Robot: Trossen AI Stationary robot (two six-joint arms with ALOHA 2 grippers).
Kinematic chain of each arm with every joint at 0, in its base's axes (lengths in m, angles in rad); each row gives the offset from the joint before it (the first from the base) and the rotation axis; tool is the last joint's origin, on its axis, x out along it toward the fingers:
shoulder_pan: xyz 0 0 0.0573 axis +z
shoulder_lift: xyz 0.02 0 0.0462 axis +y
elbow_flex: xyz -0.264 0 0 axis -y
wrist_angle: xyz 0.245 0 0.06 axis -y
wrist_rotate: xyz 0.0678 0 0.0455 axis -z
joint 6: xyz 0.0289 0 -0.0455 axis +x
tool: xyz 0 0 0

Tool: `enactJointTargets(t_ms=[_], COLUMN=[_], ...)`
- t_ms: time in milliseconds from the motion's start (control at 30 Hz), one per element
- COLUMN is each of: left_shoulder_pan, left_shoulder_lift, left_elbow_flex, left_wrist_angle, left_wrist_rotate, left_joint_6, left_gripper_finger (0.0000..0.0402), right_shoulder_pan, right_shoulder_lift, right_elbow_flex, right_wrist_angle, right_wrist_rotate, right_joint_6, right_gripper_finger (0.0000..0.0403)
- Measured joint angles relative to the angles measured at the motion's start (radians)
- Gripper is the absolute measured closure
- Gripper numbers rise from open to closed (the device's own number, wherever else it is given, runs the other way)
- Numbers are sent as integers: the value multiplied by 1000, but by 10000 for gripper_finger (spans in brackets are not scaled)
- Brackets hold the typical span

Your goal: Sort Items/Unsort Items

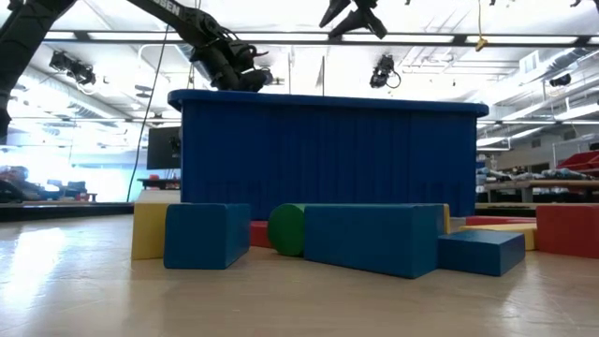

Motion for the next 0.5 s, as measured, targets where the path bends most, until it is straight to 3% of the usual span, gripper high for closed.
enactJointTargets(t_ms=[300,500], left_shoulder_pan=[0,0], left_shoulder_lift=[0,0], left_elbow_flex=[0,10], left_wrist_angle=[0,-4], left_wrist_rotate=[6,2], left_joint_6=[-7,-7], left_gripper_finger=[390,370], right_shoulder_pan=[90,120], right_shoulder_lift=[4,4], right_elbow_flex=[0,1], right_wrist_angle=[-39,-42], right_wrist_rotate=[144,163], right_joint_6=[93,139], right_gripper_finger=[258,231])
